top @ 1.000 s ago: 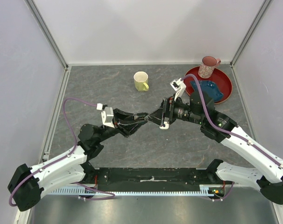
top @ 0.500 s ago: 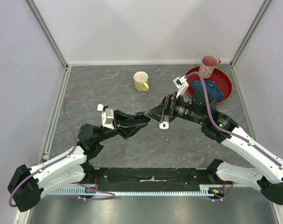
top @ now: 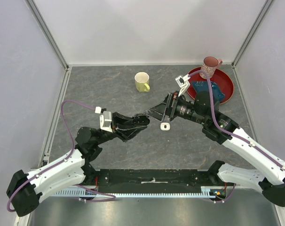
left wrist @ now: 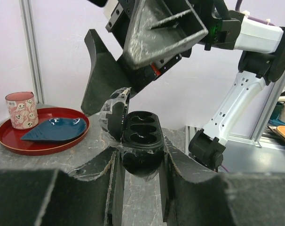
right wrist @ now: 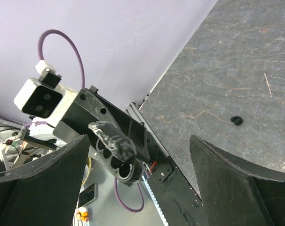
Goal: Insert the wireless bluetooth earbuds into the charging case
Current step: Open the charging case.
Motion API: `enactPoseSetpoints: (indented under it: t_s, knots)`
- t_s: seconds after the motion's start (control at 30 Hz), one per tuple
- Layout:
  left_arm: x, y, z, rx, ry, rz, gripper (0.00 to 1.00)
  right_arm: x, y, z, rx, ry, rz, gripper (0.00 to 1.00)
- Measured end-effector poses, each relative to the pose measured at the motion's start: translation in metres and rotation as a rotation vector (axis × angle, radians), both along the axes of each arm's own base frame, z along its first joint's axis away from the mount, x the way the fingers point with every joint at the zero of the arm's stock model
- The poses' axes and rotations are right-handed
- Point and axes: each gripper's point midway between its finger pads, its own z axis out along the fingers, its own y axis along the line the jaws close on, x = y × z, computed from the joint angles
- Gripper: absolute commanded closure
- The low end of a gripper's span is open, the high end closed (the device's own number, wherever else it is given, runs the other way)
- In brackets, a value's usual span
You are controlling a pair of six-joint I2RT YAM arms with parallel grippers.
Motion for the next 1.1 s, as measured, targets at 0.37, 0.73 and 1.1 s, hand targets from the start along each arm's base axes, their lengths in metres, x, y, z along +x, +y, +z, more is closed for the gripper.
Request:
enactPoseSetpoints:
  t_s: [0.37,0.73,1.1]
  knots:
    - [-0.001,0.008,-0.012,0.019,0.041,0.032,0.98,0.005,-0.006,0.015,0.05,-0.021,-0.044,0.14]
    - [-0.011,0.029,-0.003,-0.007,0.038,0.073,0.98,0.045,-0.038,-0.007,-0.021,0.021,-0.269,0.34]
    - [-0.018,0.038,-0.008,0.016,0.046,0.086,0.98,0.07,-0.028,-0.137,-0.283,0.261,-0.274,0.4]
